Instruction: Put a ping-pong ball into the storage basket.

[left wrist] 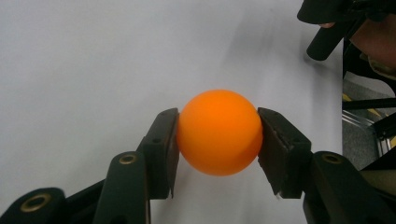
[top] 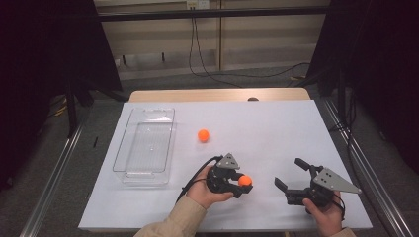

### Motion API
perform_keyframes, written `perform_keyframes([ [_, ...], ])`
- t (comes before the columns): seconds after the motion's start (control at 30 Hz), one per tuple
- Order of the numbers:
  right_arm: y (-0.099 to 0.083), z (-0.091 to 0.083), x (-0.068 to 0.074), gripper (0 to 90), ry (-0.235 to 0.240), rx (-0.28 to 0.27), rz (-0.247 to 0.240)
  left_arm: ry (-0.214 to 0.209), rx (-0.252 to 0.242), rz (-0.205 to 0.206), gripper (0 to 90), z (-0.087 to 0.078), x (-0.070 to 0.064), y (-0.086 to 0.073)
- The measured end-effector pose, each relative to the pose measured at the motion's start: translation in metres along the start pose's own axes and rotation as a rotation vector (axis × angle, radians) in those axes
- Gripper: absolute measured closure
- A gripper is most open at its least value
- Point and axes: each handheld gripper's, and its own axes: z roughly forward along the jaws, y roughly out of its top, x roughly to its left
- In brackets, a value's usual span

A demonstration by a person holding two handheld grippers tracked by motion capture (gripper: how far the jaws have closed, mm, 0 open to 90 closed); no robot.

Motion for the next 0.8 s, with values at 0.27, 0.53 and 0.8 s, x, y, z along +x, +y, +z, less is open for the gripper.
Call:
perform_keyframes([
  [0.27,0.0,0.0,0.0,1.9,-0.001,0.0,0.001,0.005,-0.003,-0.014,50.8,-0.004,0.002,0.001],
  [0.53,0.0,0.0,0.0,1.9,0.0,0.0,0.002,0.013,-0.011,-0.024,50.8,-0.009,0.005,0.001],
  [0.8,0.0,0.0,0.0,1.9,0.001,0.0,0.001,0.018,-0.009,-0.035,50.8,-0.014,0.009,0.001],
])
